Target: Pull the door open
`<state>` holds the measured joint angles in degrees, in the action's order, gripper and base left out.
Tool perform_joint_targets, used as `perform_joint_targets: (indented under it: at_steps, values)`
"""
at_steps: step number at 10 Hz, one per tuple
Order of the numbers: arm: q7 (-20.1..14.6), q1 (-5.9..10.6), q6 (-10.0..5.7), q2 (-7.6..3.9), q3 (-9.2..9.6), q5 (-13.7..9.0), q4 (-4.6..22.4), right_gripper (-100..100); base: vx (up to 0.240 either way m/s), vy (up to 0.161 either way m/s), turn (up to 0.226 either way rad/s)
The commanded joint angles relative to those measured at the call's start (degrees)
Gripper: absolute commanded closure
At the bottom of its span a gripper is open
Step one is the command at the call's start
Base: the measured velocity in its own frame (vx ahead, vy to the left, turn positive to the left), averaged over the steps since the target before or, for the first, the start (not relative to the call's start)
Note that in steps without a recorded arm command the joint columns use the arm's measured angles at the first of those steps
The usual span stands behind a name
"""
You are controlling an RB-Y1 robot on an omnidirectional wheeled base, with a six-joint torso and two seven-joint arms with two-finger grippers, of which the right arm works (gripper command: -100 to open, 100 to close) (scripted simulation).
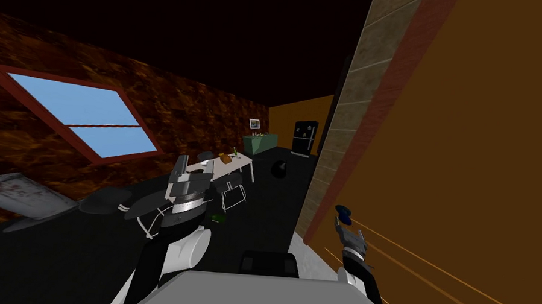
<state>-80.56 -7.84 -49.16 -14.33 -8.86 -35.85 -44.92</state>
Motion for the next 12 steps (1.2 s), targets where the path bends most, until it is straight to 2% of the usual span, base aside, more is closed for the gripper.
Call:
perform_joint_targets:
  at_steps: [1,3,5,6,11,12]
  values:
    - [-2.1,-1.05,-0.16,-1.62,0.14,-0.1,0.3,-100,0.157,-0.003,0.025]
    - [-3.8,-1.79,-0.47,-2.95,0.28,-0.2,0.9,-100,0.186,-0.024,0.023]
    - [-3.1,-1.99,0.12,-2.64,0.14,-0.3,-0.1,-100,0.064,-0.007,0.003]
    - [-3.1,-1.99,0.12,-2.64,0.14,-0.3,-0.1,100,0.002,-0.006,-0.021]
    - [-3.1,-1.99,0.12,-2.64,0.14,-0.3,-0.1,100,-0.007,-0.001,0.005]
    - [-3.8,-2.35,0.21,-2.96,1.03,0.3,-0.4,100,-0.111,0.010,0.052]
